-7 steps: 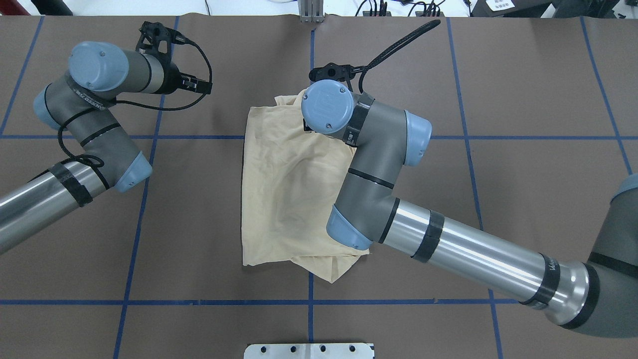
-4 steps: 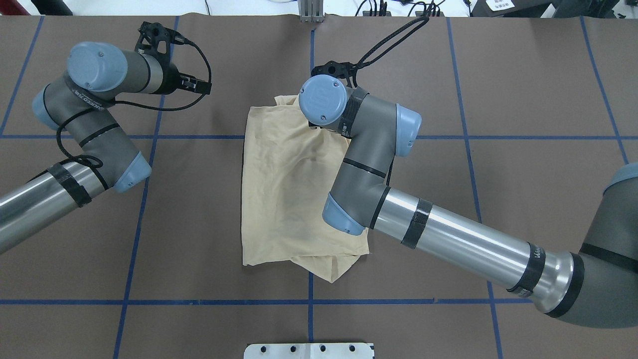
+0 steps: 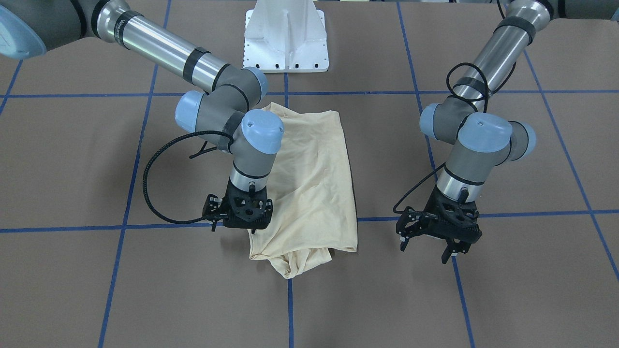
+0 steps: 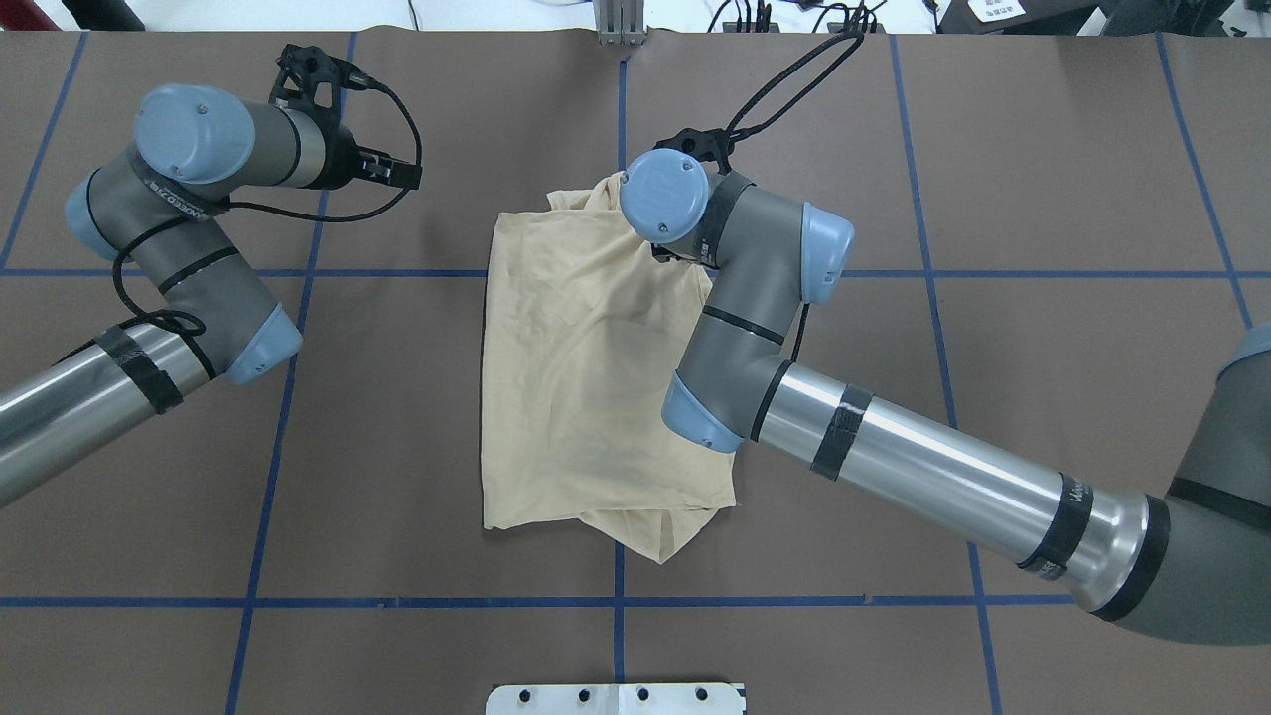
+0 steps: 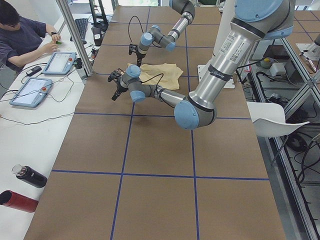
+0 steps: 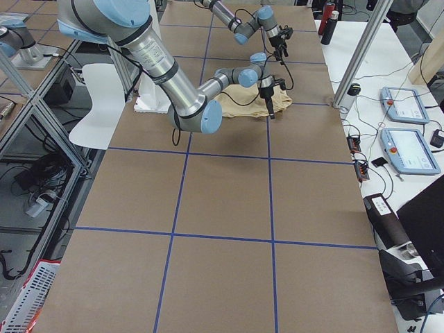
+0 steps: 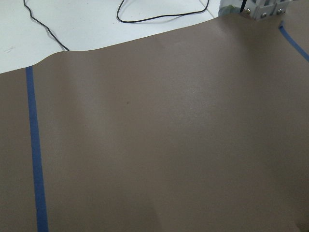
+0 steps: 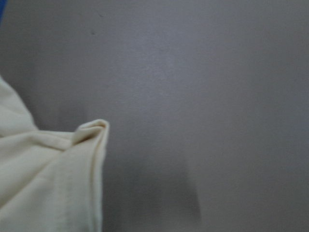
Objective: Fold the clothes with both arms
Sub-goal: 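Open and withdraw the right gripper from the shirt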
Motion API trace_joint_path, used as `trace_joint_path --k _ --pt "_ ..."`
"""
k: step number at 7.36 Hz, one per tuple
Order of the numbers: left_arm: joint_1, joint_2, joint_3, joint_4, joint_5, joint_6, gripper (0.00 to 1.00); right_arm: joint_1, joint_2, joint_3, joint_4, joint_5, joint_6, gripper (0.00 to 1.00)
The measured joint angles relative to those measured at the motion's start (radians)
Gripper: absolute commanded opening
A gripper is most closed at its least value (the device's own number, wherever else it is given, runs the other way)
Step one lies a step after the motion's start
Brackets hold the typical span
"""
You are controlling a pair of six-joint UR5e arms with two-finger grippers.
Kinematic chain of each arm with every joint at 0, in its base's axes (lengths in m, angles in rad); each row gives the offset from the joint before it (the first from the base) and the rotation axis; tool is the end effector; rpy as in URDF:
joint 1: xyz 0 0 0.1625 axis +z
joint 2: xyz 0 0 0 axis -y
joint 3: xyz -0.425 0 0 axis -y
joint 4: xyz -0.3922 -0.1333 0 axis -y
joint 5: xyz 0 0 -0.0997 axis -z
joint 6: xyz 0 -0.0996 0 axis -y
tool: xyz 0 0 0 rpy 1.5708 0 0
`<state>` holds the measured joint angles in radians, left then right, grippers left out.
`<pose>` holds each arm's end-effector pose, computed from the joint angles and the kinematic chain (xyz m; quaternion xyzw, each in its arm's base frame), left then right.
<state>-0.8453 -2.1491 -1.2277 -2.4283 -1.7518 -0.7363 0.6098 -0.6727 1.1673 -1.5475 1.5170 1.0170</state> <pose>0.4090 -0.6351 0.3835 0.3337 0.4029 0.0424 0.8512 -0.5874 -0.5795 0.2782 0.1624 -0.1996 0.0339 0.9657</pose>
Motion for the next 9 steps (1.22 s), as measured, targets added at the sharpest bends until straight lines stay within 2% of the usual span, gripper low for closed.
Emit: trace_joint_path --k 2,4,5,7,8,9 --pt "0.0 0.0 -0.013 0.003 -0.007 0.0 1.0 0.055 -0.065 0.065 -0.042 0.036 -0.117 1.0" --pt "-0.002 0.02 -0.085 0.025 -0.067 -0.043 1.0 0.101 -0.127 0.218 -0.046 0.127 -0.143 1.0" --pt "-0.002 0.044 -0.159 0.062 -0.098 -0.082 1.0 0.109 -0.159 0.314 -0.044 0.162 -0.112 1.0" --pt "0.028 0.112 -0.409 0.221 -0.152 -0.195 1.0 0.105 -0.251 0.534 -0.041 0.191 -0.013 1.0" --pt "0.08 0.173 -0.565 0.291 -0.164 -0.262 1.0 0.093 -0.313 0.641 -0.041 0.202 0.017 1.0" --pt "0.139 0.228 -0.681 0.33 -0.159 -0.328 1.0 0.078 -0.367 0.721 -0.04 0.205 0.047 1.0"
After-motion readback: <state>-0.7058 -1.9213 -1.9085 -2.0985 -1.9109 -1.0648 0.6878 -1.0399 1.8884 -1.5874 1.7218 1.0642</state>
